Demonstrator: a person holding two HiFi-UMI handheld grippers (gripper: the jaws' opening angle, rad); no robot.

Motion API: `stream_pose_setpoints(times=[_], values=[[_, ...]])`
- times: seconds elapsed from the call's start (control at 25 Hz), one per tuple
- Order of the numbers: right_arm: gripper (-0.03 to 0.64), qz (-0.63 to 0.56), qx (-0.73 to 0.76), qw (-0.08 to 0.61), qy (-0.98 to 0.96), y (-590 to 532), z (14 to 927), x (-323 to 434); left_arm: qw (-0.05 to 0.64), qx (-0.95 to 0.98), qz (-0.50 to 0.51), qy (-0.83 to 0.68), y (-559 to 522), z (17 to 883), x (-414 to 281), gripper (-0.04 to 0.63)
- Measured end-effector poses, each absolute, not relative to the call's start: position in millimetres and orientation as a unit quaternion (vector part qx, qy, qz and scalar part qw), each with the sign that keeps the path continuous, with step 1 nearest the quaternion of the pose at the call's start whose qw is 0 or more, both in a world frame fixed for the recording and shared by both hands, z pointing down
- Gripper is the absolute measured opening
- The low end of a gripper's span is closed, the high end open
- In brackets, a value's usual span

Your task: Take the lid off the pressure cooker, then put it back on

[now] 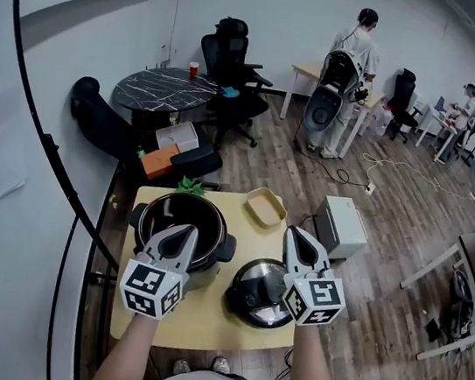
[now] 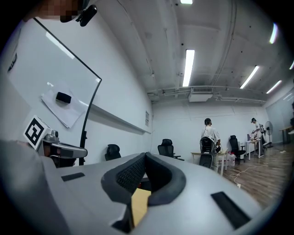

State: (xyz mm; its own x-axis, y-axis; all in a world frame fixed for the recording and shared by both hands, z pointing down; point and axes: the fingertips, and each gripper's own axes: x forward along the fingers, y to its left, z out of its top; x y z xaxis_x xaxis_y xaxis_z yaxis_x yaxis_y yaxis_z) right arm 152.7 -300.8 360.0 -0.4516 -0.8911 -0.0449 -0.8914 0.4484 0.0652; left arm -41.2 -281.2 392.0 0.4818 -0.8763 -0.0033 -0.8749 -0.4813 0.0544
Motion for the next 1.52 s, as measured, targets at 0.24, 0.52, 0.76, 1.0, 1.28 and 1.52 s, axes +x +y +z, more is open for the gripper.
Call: stream_pose_setpoints(times=[0.24, 0.52, 0.76, 1.0, 1.28, 1.52], values=[[0.030, 0.034, -0.524, 0.003, 0.851, -305, 364, 154, 0.024, 0.860, -0.012, -0.509, -284, 395, -41, 0.014], [0.263, 0.038, -0.516, -0.006, 0.856, -306, 365, 149, 0.027, 0.861, -0.010, -0.508, -282, 396, -40, 0.014], [0.358, 0.024, -0.518, -0.028, 0.855, -311, 381, 151, 0.029, 0.861, -0.009, -0.508, -282, 400, -37, 0.014], [0.356, -0.005, -0.523, -0.092, 0.847, -321, 424, 157, 0.034, 0.860, -0.006, -0.510, -282, 405, -36, 0.014], [0.350, -0.071, -0.515, -0.191, 0.833, -333, 520, 164, 0.040, 0.859, -0.002, -0.511, -282, 412, -35, 0.014], [0.348, -0.147, -0.517, -0.246, 0.807, -329, 599, 179, 0.041, 0.858, 0.002, -0.512, -282, 415, -36, 0.014]])
